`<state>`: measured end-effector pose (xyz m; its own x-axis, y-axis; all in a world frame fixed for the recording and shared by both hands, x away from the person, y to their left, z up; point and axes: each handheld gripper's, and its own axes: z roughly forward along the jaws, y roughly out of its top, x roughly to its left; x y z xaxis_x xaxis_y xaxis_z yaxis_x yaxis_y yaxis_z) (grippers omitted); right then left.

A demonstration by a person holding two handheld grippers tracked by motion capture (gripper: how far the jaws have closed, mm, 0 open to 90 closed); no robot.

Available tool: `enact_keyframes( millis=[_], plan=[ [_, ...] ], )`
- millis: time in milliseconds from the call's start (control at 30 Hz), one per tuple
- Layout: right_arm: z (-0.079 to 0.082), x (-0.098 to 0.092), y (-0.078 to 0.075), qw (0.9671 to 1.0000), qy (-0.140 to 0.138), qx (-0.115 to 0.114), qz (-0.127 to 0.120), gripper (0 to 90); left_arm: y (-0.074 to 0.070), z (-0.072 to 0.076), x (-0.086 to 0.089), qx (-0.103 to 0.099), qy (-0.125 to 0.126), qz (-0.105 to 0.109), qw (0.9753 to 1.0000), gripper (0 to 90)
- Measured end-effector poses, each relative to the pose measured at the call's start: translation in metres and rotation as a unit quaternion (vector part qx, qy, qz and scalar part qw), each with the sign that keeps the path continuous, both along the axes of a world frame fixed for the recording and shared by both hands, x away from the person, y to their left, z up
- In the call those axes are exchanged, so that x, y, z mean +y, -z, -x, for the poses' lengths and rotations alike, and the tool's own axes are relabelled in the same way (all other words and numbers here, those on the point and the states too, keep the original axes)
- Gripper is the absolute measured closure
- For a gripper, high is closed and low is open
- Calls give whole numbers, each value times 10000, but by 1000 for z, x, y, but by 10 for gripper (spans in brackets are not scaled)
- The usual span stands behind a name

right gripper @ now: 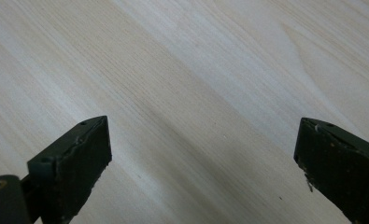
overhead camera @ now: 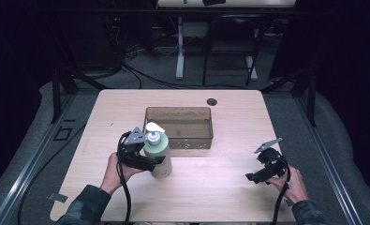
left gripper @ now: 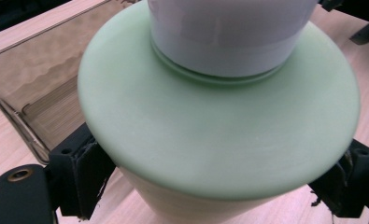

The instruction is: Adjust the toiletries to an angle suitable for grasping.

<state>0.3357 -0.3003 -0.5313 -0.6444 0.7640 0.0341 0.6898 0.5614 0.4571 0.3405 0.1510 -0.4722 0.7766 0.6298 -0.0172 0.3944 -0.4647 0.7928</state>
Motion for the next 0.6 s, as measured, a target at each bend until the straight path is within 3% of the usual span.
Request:
enact_keyframes(
  millis=[333, 600],
  plan=[
    [0, 0, 0, 10000, -25, -7, 17, 37, 0, -5, -1, 18, -528, -12, 9986, 124],
    [0, -1, -1, 10000, -3, -21, -6, 37, -1, -8, -3, 29, -726, -33, 9974, 123]
  ],
)
